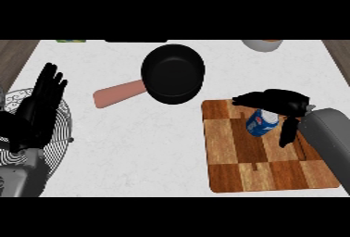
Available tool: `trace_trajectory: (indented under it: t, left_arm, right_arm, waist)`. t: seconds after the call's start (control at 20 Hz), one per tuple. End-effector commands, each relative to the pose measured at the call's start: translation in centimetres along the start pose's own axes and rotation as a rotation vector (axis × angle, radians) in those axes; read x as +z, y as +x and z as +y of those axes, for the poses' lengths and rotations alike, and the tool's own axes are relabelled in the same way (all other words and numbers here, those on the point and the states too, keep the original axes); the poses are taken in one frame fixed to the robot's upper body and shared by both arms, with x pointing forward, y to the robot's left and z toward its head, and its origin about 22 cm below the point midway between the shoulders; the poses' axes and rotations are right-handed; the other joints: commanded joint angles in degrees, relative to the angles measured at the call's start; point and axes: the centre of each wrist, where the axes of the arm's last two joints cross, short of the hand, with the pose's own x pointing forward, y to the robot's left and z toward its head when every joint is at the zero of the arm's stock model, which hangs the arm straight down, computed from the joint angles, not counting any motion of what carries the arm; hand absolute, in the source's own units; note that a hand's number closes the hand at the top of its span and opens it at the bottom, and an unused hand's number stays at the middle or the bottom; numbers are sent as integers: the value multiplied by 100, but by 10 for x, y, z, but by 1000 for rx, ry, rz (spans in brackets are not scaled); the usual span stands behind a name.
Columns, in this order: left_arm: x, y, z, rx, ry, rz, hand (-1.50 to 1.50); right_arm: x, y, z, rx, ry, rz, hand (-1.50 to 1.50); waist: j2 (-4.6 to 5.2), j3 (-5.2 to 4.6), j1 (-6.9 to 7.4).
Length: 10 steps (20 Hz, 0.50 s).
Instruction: Pick the can from the cutting board and place it in the pot
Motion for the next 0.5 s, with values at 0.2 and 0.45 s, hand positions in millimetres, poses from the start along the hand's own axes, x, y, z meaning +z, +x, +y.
trace_trajectory:
  t: [0.2,0.45]
  left_arm:
    - [-4,11,11,-3,-22,-1,0]
    - [7,1,-6,11,-14,-2,0]
  right_arm:
    - [-16,-6,22,116,39,-132,150]
    - [-21,-6,20,98,38,-130,150]
  waist:
    - [10,2,31]
    - [-2,0,15]
